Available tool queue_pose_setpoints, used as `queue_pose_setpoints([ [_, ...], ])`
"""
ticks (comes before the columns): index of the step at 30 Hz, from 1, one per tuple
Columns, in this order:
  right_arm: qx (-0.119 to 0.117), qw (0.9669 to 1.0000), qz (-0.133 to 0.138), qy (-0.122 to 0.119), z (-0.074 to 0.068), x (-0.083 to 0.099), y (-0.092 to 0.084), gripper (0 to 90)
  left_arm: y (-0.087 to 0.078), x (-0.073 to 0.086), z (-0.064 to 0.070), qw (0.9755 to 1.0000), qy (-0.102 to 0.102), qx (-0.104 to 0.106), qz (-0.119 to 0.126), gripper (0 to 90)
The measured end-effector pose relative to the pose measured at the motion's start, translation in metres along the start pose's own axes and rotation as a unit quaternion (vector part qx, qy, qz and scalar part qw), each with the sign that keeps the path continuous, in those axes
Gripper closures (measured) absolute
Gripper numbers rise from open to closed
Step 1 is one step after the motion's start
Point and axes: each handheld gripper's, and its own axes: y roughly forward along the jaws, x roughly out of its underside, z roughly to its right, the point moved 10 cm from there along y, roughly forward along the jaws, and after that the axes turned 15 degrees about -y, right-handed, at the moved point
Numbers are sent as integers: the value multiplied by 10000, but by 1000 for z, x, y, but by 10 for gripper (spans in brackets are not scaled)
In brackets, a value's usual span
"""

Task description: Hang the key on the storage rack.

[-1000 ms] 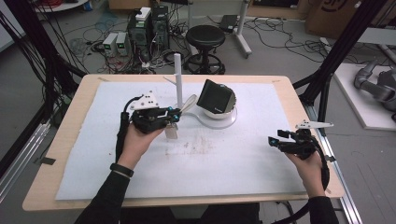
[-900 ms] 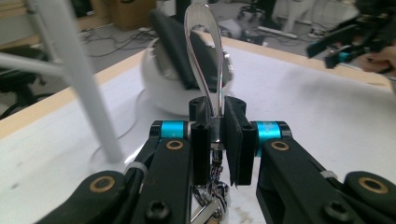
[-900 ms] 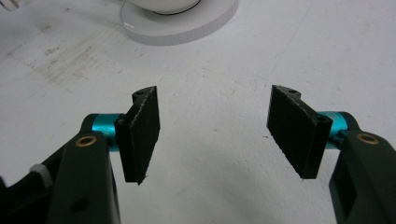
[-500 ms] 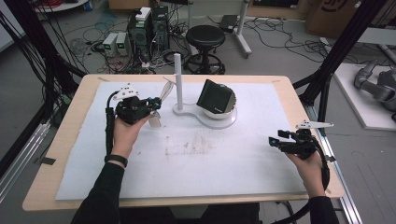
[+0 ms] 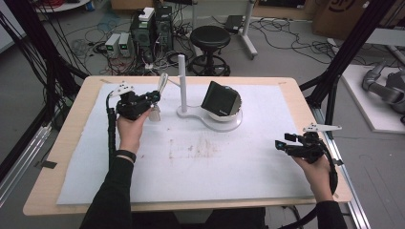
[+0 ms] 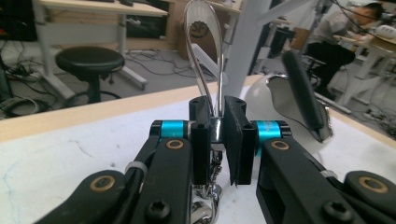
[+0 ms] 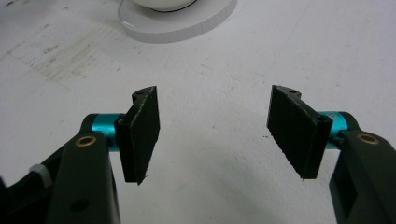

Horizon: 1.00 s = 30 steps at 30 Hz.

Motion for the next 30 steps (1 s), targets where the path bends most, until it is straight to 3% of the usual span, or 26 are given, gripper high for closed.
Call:
queue_pose_setpoints([
  [1, -4, 10000, 7, 3, 0, 0, 0, 353, 6, 2, -3, 9996, 141, -184, -165, 811],
  [5, -3, 10000, -2, 18, 0, 1, -1, 353, 13, 3, -1, 9987, 294, -263, -333, 811],
  [10, -6, 10000, -20, 40, 2, 4, -1, 353, 23, 6, -4, 9973, 131, -369, -629, 811],
  [14, 8, 10000, 4, 57, 2, 4, -3, 353, 29, 11, -2, 9959, 176, -313, -831, 809],
  [22, -23, 10000, -12, 29, 0, 4, -1, 353, 33, 4, -5, 9953, 131, -386, -883, 810],
  [30, -43, 10000, -41, 38, 0, 5, 0, 351, 39, 1, -7, 9911, 0, -506, -1228, 811],
])
